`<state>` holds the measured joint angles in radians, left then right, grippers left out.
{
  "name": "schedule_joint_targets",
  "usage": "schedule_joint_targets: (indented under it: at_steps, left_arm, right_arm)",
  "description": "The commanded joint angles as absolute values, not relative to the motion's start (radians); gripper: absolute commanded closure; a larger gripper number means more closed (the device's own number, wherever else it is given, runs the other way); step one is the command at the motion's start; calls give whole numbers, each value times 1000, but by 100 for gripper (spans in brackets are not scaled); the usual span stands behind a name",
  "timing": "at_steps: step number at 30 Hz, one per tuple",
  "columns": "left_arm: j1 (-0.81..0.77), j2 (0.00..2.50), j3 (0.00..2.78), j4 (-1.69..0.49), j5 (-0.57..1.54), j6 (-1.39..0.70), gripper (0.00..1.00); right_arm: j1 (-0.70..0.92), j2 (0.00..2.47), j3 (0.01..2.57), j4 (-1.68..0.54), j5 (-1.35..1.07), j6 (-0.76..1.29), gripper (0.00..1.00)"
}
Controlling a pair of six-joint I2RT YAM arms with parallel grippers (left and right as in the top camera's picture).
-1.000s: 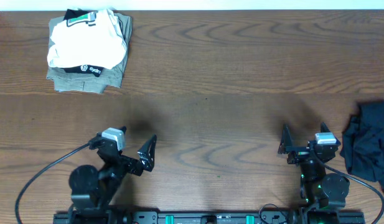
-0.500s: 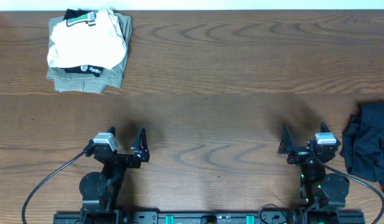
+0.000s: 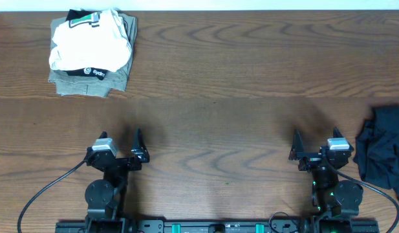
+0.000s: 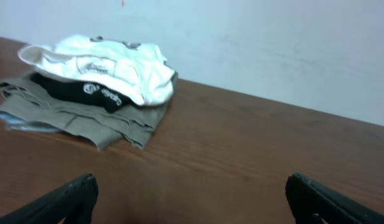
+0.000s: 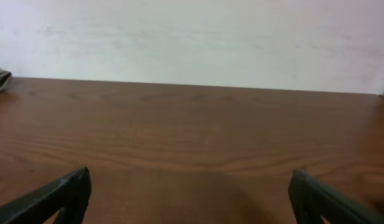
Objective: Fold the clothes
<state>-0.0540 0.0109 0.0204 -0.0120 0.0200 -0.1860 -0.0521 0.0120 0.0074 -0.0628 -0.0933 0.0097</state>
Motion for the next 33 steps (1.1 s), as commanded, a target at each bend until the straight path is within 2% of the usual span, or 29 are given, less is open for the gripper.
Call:
schedule_joint_targets:
  at_steps: [1, 10, 33]
  left_arm:
    - [-57, 1, 4, 29, -16, -130, 2]
    - [0, 1, 4, -72, -17, -78, 2]
    - [0, 4, 4, -72, -16, -79, 2]
  right_arm:
    - [-60, 6, 6, -67, -86, -5, 1]
    - [-60, 6, 6, -67, -86, -5, 1]
    - [-60, 6, 6, -67, -86, -5, 1]
